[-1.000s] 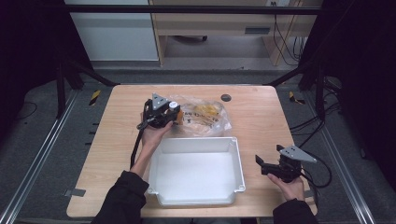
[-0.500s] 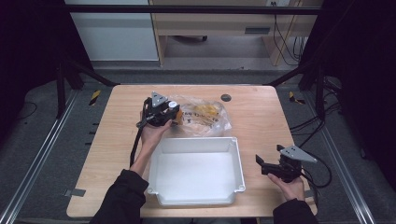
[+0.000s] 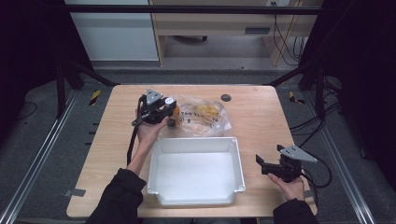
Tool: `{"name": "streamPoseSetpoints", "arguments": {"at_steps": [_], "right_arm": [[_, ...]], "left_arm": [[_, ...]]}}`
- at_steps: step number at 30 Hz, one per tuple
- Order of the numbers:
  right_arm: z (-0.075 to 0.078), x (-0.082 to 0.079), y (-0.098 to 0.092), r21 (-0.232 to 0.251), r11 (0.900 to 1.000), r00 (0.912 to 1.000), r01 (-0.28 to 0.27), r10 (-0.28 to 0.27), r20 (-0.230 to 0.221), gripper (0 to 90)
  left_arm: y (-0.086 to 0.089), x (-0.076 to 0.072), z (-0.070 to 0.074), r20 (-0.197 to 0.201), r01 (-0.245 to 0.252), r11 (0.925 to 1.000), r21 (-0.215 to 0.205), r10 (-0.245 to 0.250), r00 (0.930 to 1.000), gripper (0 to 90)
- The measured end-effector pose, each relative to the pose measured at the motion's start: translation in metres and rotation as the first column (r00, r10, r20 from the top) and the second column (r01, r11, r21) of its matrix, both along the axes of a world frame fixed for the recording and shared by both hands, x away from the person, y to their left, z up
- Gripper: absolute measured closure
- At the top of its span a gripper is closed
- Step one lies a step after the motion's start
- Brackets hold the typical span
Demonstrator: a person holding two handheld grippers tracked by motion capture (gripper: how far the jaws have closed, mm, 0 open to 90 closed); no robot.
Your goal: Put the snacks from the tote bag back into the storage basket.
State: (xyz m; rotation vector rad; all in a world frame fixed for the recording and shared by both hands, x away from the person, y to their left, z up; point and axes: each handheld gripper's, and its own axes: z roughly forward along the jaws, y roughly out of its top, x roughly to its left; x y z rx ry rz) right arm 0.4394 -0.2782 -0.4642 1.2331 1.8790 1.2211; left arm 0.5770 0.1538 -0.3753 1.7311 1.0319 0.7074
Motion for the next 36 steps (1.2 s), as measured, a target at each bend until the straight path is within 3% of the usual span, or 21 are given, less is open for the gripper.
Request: {"name": "streamPoseSetpoints", "arguments": {"at_steps": [5, 15, 36], "right_arm": [[0.0, 0.0, 0.0, 0.001, 1.0, 1.0, 0.001, -0.001, -0.001, 5.8], [0.0, 0.0, 0.0, 0.0, 1.0, 1.0, 0.0, 0.0, 0.0, 5.8], [0.001, -0.001, 0.001, 0.001, 1.0, 1.0, -0.001, 0.001, 0.001, 6.2]], "left_arm": [[0.005, -0.003, 0.005, 0.0, -0.006, 0.9999, -0.015, 0.006, 1.0, 58.8], [0.006, -0.006, 0.019, 0.016, -0.014, 0.9999, -0.006, 0.014, 0.9998, 58.9], [0.01, -0.023, 0.062, 0.075, -0.006, 0.9998, -0.018, 0.007, 0.9972, 58.9]]}}
